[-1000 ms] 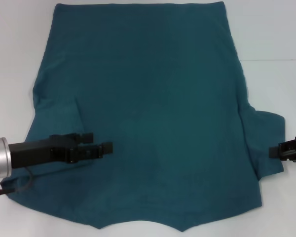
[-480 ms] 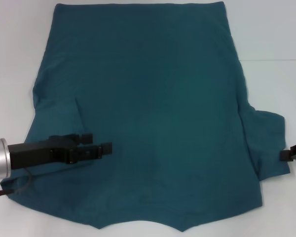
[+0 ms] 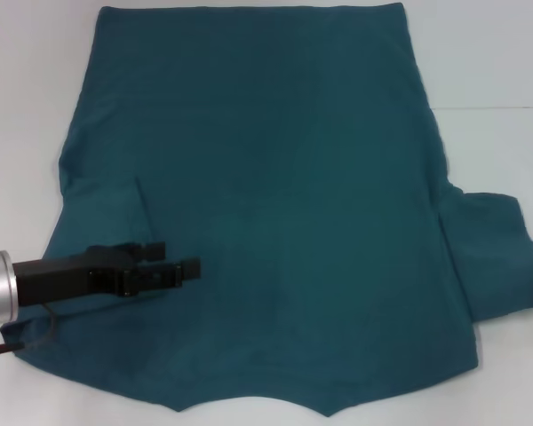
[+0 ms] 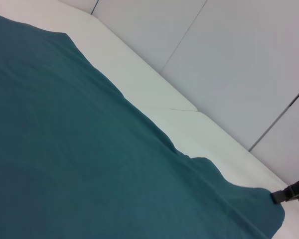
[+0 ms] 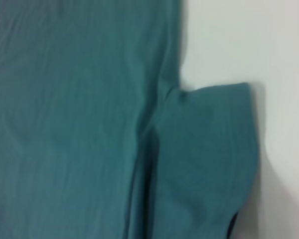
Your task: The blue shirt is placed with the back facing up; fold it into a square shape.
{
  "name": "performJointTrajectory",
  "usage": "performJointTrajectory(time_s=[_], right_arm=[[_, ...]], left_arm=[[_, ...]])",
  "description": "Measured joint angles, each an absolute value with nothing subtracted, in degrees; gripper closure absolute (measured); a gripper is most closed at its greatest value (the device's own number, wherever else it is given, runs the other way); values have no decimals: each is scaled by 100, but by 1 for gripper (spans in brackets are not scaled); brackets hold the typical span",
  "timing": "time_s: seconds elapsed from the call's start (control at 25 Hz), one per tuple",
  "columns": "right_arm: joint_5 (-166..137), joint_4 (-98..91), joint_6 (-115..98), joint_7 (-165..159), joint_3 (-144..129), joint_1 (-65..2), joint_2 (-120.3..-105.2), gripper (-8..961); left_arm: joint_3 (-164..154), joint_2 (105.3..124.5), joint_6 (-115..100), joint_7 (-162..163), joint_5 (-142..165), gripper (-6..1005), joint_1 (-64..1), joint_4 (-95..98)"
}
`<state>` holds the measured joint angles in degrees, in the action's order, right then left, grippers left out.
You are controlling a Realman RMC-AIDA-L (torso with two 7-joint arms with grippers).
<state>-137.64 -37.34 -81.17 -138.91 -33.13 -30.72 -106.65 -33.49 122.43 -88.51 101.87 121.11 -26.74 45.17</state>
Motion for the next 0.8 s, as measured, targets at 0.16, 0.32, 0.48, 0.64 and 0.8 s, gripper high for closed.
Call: performJointTrajectory(time_s=[0.16, 0.32, 0.48, 0.64, 0.8], right_arm=[[-13807, -3937, -8116, -14037, -3302, -3000, -10649, 946], [-13898, -4009, -8076, -14133, -3277, -2987, -10608, 946], [-13908, -4012, -8072, -14165, -3274, -3029, -10512, 947], [-13911, -4014, -8066, -14257, -3271, -3077, -10422, 947], [-13898, -4016, -8095, -14271, -3263, -3150, -10379, 947]], left_arm=[[-3349, 12243, -8851, 10187, 12111, 79, -2678, 4517], [-3349, 12243, -8871, 10186, 12111, 80, -2703, 4517], [-3349, 12243, -8870, 10187, 12111, 82, -2715, 4517], [-3349, 12243, -8861, 10186, 12111, 83, -2716, 4517], [-3349, 12243, -8859, 10187, 12111, 84, -2716, 4517]])
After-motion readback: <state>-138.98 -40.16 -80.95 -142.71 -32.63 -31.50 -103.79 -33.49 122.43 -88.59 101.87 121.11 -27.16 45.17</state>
